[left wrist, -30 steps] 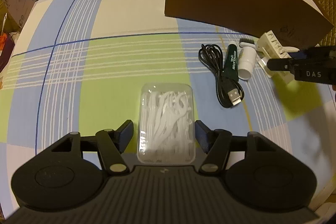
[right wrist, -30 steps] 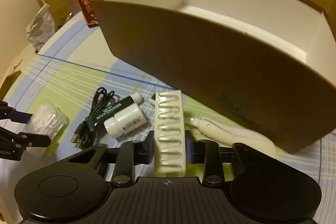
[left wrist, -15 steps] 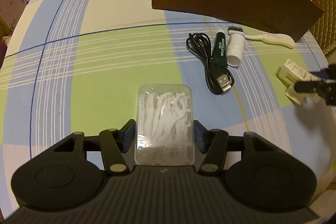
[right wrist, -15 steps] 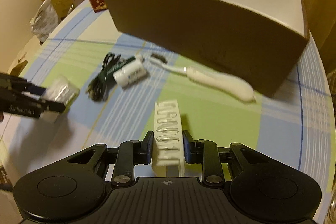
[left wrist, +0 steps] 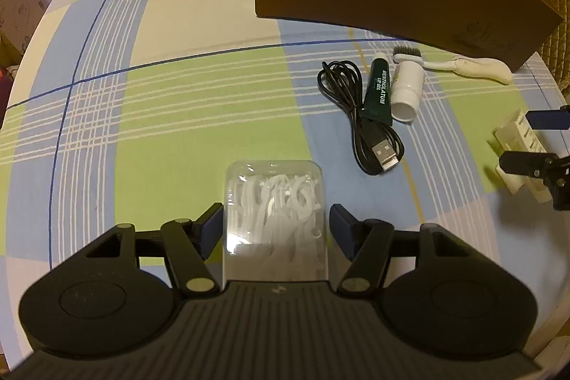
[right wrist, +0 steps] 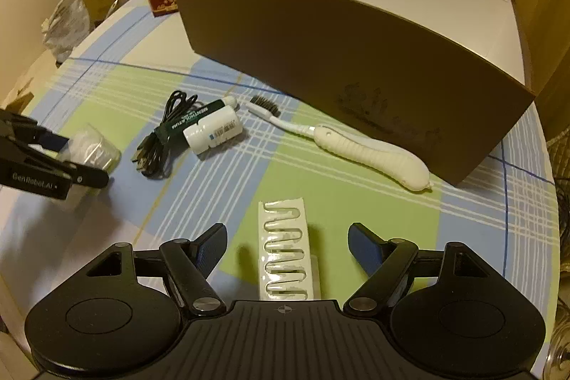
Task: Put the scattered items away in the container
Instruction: 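Carry the clip strip and floss case into the box and open both tools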
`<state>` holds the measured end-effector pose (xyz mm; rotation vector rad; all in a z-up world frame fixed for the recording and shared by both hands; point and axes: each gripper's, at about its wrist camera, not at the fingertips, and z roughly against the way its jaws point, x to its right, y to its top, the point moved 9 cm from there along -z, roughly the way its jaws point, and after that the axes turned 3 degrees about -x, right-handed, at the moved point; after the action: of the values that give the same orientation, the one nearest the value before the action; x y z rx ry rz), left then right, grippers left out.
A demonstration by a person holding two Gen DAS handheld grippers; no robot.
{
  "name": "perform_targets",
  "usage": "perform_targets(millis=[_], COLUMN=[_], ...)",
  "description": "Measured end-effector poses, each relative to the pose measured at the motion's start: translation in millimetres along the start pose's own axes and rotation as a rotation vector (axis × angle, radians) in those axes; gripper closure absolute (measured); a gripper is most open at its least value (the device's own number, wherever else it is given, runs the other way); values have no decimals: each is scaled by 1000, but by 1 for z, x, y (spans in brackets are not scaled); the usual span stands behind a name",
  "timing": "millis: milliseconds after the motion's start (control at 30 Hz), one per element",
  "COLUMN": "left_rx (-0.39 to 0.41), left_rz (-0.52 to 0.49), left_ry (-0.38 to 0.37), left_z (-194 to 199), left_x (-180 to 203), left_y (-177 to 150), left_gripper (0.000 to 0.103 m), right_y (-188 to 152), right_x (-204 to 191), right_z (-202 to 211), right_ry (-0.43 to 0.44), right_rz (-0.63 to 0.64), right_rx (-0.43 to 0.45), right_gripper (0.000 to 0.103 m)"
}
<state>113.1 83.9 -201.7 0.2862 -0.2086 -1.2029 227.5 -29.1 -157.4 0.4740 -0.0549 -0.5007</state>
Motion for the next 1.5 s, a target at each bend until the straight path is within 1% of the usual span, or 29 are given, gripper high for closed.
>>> perform_targets(millis=[33,133,267,300,333,367,400,433,600,767,933,1167,1333,1500], left_rx=[0,2,1,1,-1,-2,-1,1,-2,-6,33,143,216,279], left_rz=[-1,-8,-15,-16,-17,-20,-26,-30,-49,-38,-26,-37,-81,-130], left_ry=[3,9,15,16,16,18,21,20,11,-7,-20,-48,-90,-126], left_z=[0,0,-1,-1,-1,0,0,1,5,11,29,67,88,105], left_x=[0,1,1,2,2,2,3,3,6,5,1,5,20,36], left_y=[0,-1,-1,-1,-1,-2,-2,-3,-10,-21,-21,4,33,67], left_gripper=[43,44,44,44,44,45,48,50,51,51,51,51,51,51], right_y=[-1,-7,-13,-14,-16,-17,-17,-17,-19,-20,-13,9,34,65], right_x=[0,1,3,2,1,0,-1,-1,-5,-8,-8,-13,-8,8], right_z=[-1,-3,-4,-4,-4,-4,-3,-2,4,14,25,48,69,91], right_ry=[1,5,-9,-3,6,10,7,4,20,40,54,96,119,115], right_rz=[2,2,4,8,14,21,27,31,13,-13,-33,-45,-57,-73], right_rx=[-6,-31,-42,-49,-57,-60,-59,-58,-47,-25,6,78,147,224], right_gripper=[22,40,40,42,58,65,67,72,72,72,72,72,72,72])
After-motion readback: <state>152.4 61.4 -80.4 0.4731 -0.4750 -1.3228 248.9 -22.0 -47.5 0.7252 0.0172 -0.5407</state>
